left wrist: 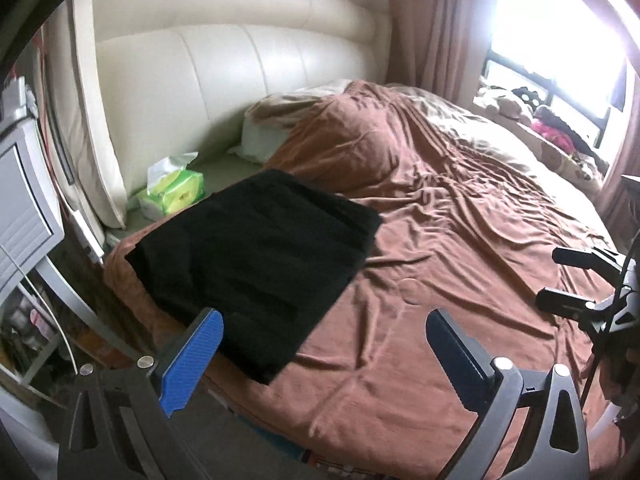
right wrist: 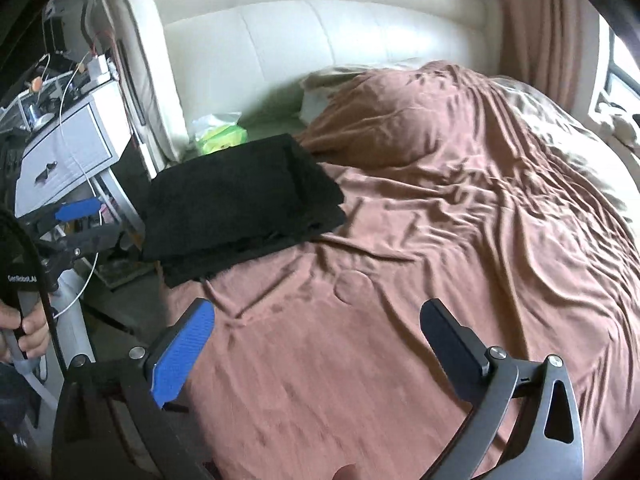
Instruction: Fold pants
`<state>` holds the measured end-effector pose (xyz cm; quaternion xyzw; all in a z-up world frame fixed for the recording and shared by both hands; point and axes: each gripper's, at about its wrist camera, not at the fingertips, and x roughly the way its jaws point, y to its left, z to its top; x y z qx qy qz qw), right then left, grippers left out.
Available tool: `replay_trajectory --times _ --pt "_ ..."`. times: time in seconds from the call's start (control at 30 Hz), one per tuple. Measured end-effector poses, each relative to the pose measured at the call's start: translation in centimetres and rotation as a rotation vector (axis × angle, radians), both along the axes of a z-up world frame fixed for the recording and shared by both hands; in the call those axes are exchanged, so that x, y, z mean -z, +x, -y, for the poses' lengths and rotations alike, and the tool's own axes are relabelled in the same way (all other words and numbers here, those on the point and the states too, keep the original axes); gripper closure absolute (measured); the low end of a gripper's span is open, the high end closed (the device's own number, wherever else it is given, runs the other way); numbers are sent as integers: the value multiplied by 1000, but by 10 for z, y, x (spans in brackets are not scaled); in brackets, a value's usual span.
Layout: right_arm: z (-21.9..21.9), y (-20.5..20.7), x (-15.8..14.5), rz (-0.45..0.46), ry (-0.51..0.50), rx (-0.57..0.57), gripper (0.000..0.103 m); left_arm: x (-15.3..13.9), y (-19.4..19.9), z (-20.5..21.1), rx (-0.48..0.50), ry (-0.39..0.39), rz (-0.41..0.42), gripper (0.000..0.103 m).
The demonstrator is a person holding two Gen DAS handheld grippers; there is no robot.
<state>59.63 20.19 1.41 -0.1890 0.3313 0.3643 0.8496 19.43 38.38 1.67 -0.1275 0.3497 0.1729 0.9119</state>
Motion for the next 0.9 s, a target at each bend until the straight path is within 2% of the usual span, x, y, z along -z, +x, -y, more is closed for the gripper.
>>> replay_trajectory --times 0.43,0.9 --pt "93 -65 -44 51 56 91 0 -34 -21 80 110 10 66 1" --pt "178 -144 -60 115 95 179 0 -53 -44 158 233 29 115 1"
